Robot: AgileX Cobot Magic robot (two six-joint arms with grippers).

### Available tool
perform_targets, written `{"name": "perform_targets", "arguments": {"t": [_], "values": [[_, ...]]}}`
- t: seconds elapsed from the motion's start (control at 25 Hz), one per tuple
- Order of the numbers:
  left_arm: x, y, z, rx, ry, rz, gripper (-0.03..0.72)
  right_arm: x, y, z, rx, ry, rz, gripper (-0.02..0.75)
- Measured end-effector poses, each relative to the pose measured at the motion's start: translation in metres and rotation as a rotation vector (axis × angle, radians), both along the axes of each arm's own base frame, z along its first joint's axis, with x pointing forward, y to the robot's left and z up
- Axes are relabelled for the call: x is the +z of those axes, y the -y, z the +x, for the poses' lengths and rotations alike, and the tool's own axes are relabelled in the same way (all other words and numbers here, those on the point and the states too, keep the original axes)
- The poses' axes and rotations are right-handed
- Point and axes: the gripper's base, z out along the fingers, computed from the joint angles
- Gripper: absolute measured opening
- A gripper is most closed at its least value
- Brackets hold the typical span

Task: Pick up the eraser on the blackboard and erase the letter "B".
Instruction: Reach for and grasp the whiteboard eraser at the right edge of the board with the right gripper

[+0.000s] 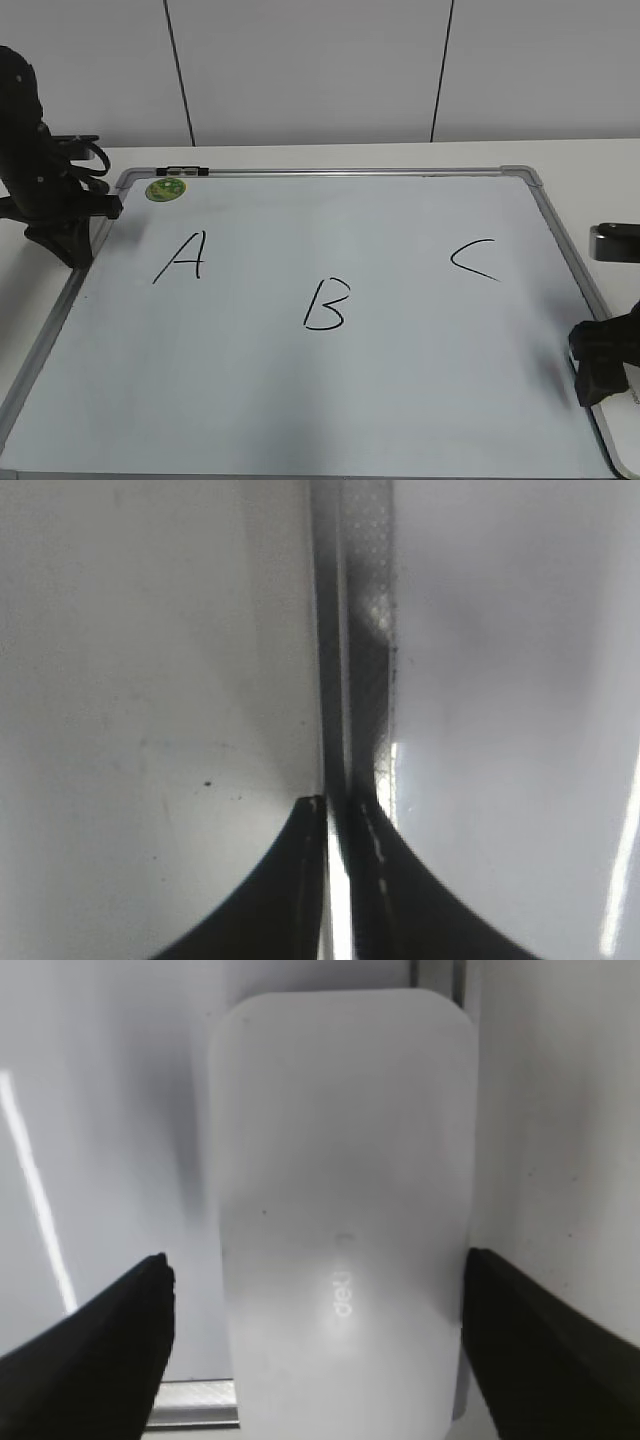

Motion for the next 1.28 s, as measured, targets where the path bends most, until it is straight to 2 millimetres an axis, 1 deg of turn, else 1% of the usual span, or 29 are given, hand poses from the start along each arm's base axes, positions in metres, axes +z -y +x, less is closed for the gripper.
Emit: {"name": "perform_targets", "arguments": {"t": [0.12,0.24,0.88,1.08,1.28], "values": [[0.0,0.0,0.0,0.0,0.0,0.0,0.046,-0.006,0.006,0.003,-0.027,-0.009,-0.002,0.671],[0.0,0.0,0.0,0.0,-0.002,0.0,0.046,-0.007,0.009,0.005,-0.035,0.002,-0.005,0.67],[0.0,0.0,0.0,0.0,0.0,0.0,0.046,-0.006,0.009,0.006,0.007,0.015,-0.008,0.641],[0.0,0.0,0.0,0.0,0.0,0.0,0.046,-0.015,0.009,0.008,0.029,-0.022,-0.013,0.636],[0.0,0.0,0.0,0.0,0.0,0.0,0.046,-0.015,0.009,0.009,0.033,-0.024,-0.013,0.618]]}}
